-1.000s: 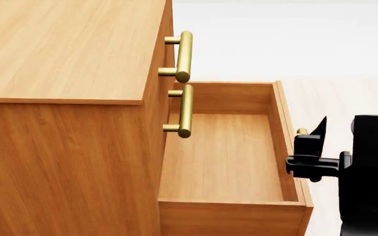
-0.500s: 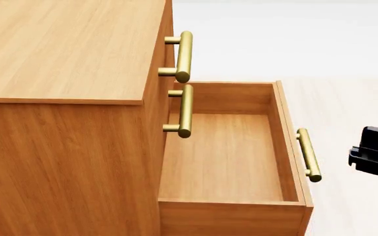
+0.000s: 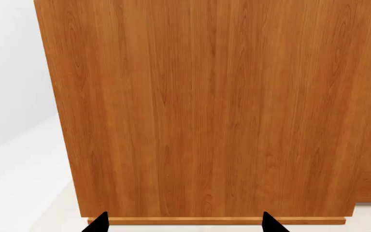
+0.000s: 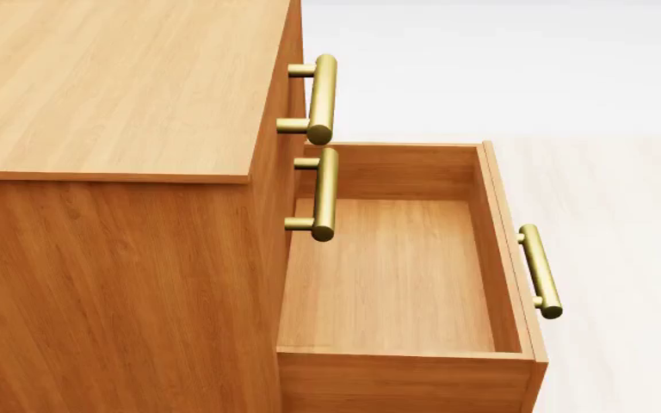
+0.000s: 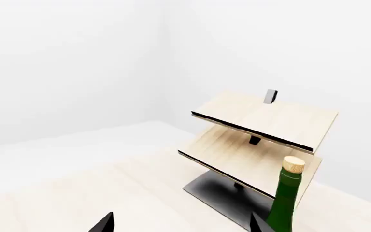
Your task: Put the bowl in the bottom drawer of the cabinet and close it.
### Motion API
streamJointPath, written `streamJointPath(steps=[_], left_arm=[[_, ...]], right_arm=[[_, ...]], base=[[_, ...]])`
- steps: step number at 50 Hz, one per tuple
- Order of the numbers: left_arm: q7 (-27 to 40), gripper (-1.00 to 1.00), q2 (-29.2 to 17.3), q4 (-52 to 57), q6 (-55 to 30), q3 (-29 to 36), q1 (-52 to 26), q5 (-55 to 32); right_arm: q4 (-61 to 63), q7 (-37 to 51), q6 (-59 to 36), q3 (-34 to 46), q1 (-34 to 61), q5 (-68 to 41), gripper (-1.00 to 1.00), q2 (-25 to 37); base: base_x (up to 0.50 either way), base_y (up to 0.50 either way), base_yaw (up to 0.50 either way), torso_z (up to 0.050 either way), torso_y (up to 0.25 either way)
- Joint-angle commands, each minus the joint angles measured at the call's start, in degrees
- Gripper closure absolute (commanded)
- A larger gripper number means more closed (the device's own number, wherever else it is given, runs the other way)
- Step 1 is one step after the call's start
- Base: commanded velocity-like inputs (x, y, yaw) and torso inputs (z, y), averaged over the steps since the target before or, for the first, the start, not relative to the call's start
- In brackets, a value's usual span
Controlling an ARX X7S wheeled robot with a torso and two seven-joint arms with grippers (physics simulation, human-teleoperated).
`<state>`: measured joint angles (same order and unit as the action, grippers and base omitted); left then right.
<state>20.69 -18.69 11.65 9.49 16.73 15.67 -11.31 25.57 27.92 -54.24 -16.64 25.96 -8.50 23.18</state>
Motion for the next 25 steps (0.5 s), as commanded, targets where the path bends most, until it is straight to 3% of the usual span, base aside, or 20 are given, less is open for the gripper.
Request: streamJointPath(steps=[1, 25], left_arm=[[0.17, -1.0, -0.18, -0.01, 0.05, 0.18, -0.03, -0.06], [0.51, -1.0, -0.54, 0.01, 0.0, 0.52, -0.22, -0.34]], right_arm=[[-0.9, 2.62, -1.97, -3.75, -0.23, 0.01, -1.0, -1.82], [-5.28, 3.74, -8.26, -8.95, 0.94, -2.23, -1.0, -3.86]], base=[[0.0, 0.0, 0.0, 0.0, 0.0], [0.0, 0.0, 0.0, 0.0, 0.0]])
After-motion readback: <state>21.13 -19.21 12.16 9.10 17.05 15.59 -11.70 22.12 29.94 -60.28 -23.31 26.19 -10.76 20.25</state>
